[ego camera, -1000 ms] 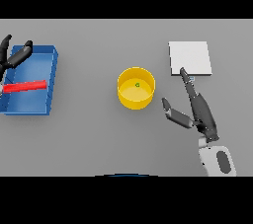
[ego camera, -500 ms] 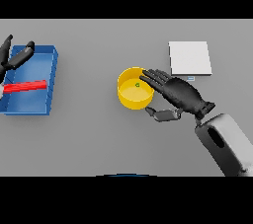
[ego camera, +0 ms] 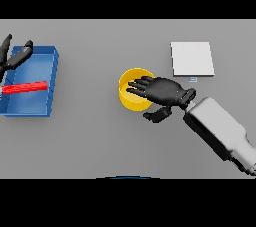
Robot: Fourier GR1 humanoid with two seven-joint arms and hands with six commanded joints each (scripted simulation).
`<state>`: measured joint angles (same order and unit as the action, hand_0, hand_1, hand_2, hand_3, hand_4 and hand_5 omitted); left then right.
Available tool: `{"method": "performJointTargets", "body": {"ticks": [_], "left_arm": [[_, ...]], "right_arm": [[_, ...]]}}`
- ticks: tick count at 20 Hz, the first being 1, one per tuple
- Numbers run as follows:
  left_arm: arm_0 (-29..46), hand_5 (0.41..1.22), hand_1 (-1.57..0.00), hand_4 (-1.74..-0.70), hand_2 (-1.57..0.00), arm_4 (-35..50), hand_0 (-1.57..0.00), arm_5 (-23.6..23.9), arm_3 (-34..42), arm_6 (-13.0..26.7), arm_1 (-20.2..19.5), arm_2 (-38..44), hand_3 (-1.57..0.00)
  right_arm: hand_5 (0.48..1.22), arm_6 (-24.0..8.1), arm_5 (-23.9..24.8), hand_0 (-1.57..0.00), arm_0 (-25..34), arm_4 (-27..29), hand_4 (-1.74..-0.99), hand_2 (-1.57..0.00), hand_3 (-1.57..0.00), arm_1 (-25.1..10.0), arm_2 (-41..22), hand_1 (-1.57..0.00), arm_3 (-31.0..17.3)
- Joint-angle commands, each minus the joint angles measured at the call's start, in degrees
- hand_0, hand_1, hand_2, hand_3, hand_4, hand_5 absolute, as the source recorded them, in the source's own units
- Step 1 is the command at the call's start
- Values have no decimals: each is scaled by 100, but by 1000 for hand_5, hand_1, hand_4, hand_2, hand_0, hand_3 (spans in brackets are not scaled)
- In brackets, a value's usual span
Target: Pick up the red beaker and tilt it to pour out 1 green nut into yellow bowl. Pick up the yellow bowl and place it on the metallic measuring scale.
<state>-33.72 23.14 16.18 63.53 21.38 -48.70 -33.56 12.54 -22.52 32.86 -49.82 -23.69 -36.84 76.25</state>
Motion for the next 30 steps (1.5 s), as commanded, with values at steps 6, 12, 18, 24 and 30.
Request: {"method": "performJointTargets", "body": {"ticks": [6,12,18,24,30], "left_arm": [[63,688,1,-723,1,14,1,-14,-13,-80,-35,25,1],[82,688,1,-718,1,96,1,-53,59,-83,-103,86,1],[145,692,1,-716,1,107,1,-22,142,-98,-114,75,1],[197,699,1,-725,1,113,1,-30,129,-221,-180,122,1],[128,695,1,-719,1,90,1,-88,97,-154,-184,93,1]], "right_arm": [[714,45,-194,1,509,-307,-1259,1,1,175,-380,1,-705],[753,-20,-480,1,783,-318,-1297,1,1,358,-485,1,-1098],[943,-143,-650,-544,757,-266,-1420,-310,-262,460,-455,-473,-1124],[1148,130,-569,-1302,679,-189,-1640,-1164,-941,316,-496,-1283,-1023],[1202,82,-379,-1500,743,-187,-1714,-1309,-1254,341,-414,-1496,-1100]]}}
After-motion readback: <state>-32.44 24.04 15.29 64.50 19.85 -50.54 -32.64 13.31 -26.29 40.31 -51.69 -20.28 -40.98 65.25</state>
